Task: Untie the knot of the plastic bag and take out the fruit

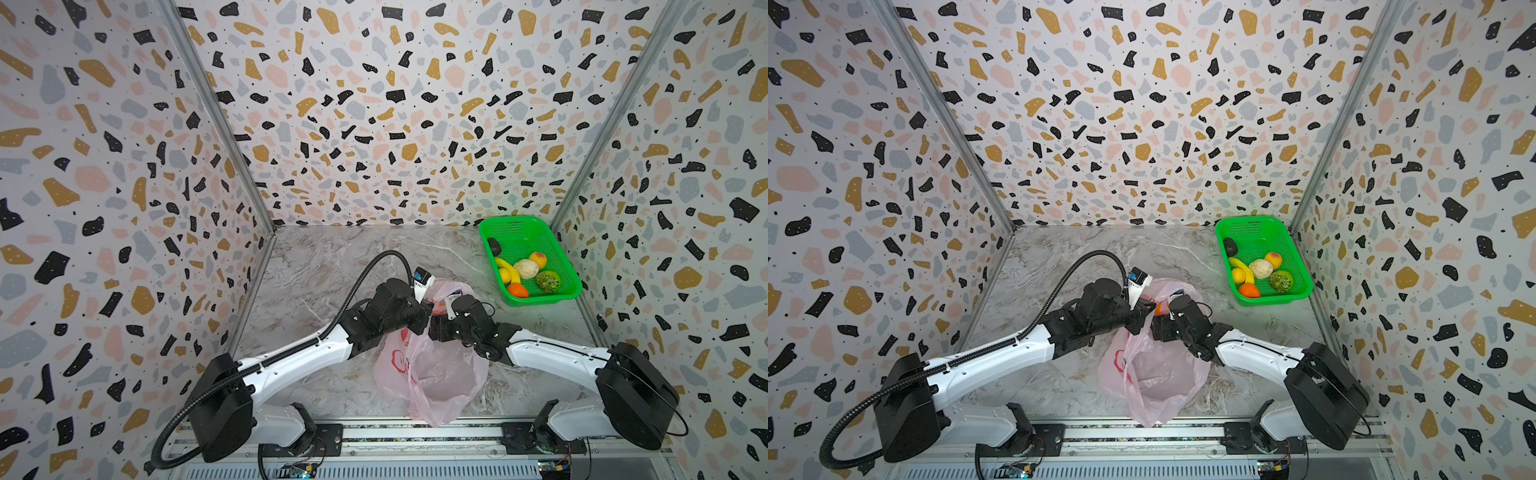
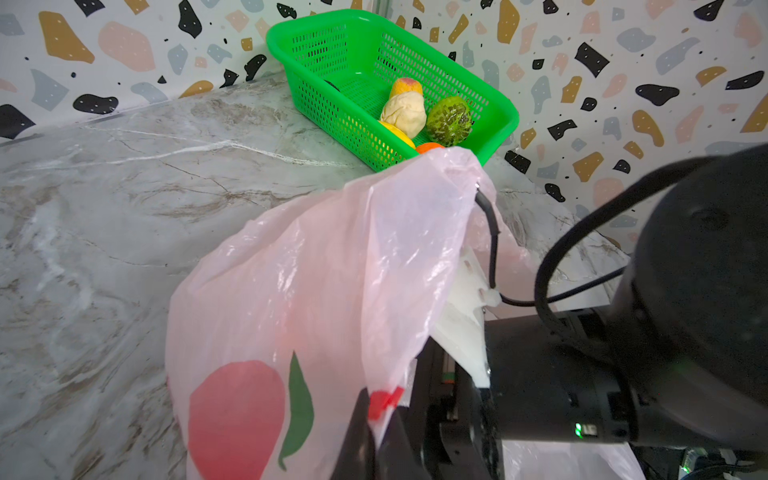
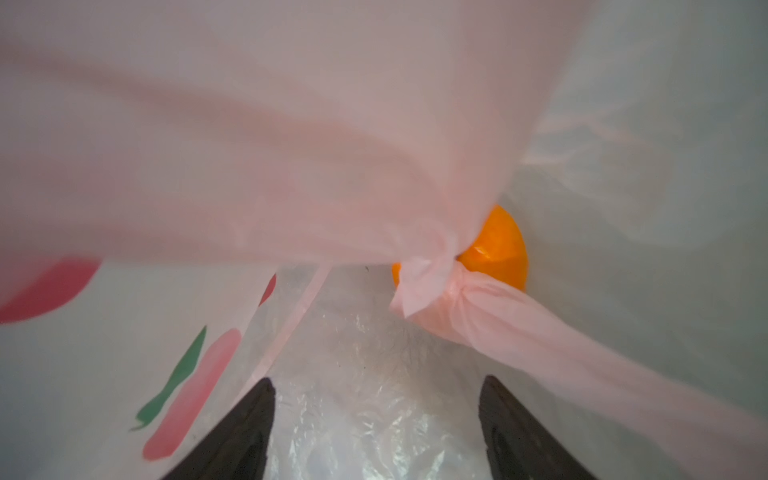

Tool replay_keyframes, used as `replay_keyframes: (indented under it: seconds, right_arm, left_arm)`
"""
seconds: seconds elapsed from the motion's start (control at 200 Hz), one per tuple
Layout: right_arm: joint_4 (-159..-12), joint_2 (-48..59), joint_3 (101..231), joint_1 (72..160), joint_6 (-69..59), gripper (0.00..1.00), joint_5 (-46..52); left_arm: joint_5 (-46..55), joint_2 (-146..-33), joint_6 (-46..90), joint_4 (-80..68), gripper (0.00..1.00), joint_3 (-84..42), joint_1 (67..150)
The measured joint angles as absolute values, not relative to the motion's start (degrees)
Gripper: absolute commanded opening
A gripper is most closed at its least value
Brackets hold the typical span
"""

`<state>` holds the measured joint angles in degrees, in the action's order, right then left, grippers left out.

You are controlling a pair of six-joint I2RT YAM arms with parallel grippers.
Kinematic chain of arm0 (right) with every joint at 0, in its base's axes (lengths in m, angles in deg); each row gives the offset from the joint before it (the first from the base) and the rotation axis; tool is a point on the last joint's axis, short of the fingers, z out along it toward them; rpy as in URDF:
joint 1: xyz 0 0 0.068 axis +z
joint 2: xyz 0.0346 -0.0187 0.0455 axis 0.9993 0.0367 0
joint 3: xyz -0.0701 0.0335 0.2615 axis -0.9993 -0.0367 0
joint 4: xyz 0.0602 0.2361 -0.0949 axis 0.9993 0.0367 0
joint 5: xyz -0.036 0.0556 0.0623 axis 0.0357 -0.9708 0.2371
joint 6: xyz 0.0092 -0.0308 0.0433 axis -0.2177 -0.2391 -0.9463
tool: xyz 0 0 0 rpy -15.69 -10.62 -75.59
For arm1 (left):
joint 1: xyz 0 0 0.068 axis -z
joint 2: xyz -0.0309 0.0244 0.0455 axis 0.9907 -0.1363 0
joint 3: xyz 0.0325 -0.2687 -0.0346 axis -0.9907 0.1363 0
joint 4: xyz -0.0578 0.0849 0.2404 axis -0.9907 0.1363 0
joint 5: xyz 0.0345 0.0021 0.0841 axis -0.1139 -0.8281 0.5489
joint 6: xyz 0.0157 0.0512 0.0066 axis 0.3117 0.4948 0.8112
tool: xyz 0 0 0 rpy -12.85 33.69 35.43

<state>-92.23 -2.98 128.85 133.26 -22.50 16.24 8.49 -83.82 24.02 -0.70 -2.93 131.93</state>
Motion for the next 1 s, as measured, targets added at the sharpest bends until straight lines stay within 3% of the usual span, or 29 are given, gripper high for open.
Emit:
replay_keyframes:
  seconds: [0.541, 0.996]
  right_arm:
    - [-100.23, 4.56, 126.72, 130.68, -31.06, 0.86, 20.02]
    - [-104.01, 10.83, 128.45, 131.27, -32.77, 0.82, 19.19]
  left_arm:
    - [6.92, -84.78, 24.24, -2.45, 0.0, -1.05, 132.17]
    - [5.48, -85.79, 24.33, -3.8, 0.0, -0.98, 132.17]
